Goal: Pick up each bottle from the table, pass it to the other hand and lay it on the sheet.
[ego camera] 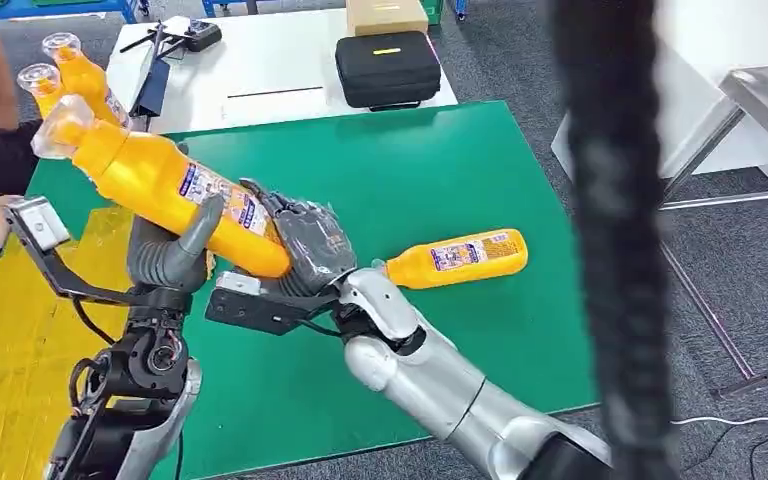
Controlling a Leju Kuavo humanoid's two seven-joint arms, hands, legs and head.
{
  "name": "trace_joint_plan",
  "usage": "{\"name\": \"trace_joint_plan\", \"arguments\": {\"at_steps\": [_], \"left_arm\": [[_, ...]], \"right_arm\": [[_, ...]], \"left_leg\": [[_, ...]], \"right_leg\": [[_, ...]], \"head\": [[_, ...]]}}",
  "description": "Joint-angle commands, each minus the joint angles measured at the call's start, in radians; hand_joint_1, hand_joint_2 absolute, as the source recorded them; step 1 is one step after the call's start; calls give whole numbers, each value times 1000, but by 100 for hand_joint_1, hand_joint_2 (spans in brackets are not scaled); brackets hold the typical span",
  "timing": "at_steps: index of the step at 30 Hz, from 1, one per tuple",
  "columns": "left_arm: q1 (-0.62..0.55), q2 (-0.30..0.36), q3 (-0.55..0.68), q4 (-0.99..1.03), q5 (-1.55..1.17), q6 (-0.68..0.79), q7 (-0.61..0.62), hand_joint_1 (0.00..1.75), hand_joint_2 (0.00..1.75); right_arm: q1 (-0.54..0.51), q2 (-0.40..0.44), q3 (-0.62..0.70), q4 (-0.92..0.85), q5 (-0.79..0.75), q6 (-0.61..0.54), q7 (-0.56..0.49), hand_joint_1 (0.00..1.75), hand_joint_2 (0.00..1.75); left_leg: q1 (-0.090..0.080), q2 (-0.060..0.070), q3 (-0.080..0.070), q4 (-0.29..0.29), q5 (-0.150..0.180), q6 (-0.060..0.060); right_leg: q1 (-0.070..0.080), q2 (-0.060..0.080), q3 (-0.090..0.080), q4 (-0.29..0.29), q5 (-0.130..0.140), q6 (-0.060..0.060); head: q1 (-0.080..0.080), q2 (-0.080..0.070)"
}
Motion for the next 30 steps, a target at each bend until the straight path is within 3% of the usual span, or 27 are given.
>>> {"name": "trace_joint_plan", "arguments": {"at_steps": [1, 2, 3, 20, 21, 22, 23, 27, 30], "left_arm": [[-95, -42, -113, 120, -18, 24, -13, 2, 175], [-101, -49, -119, 124, -25, 32, -19, 152, 175], [-101, -49, -123, 123, -35, 45, -29, 175, 175], [-87, -35, -111, 108, -15, 78, -62, 175, 175], [-88, -33, -110, 107, -16, 79, -63, 175, 175], [-88, -23, -102, 102, -24, 83, -75, 175, 175], [-88, -15, -94, 101, -31, 86, -83, 175, 175], [-81, 31, -47, 82, -94, 98, -128, 175, 175], [-78, 115, 4, 106, -426, 184, -157, 175, 175]], "right_arm": [[-21, 21, 282, 115, 98, 40, 0, 175, 175], [-21, 25, 294, 120, 95, 42, 0, 175, 175], [-23, 23, 304, 126, 92, 47, 8, 175, 175], [-22, -4, 266, 166, 30, 41, 40, 175, 175], [-22, -7, 264, 169, 29, 41, 42, 14, 175], [-21, -8, 245, 189, 14, 57, 61, 0, 175], [-22, -13, 231, 204, 6, 67, 77, 0, 0], [-17, -42, 193, 244, -7, 74, 74, 0, 0], [25, -106, 126, 280, 36, 43, 75, 0, 0]], "left_leg": [[2, -2, 6, 0, -2, -3], [2, -2, 6, 0, -2, -3], [2, -2, 7, 0, -3, -4], [3, -4, 7, 0, -3, -4], [2, -3, 5, 0, -2, -3], [1, -3, 3, 0, -1, -2], [2, -4, 6, 0, -2, -3], [2, -3, 7, 0, -2, -4], [3, -3, 10, 0, -4, -5]], "right_leg": [[2, -4, 8, -1, -3, -1], [2, -3, 7, -1, -3, -1], [2, -4, 8, -1, -3, -1], [3, -7, 9, -1, -4, -1], [2, -5, 6, -1, -3, 0], [1, -4, 4, -1, -2, 0], [3, -6, 7, -1, -3, 0], [3, -6, 8, -1, -3, 0], [3, -7, 12, -2, -5, -1]], "head": [[0, 0], [0, 0], [0, 0], [0, 0], [0, 0], [0, 0], [0, 0], [0, 0], [0, 0]]}}
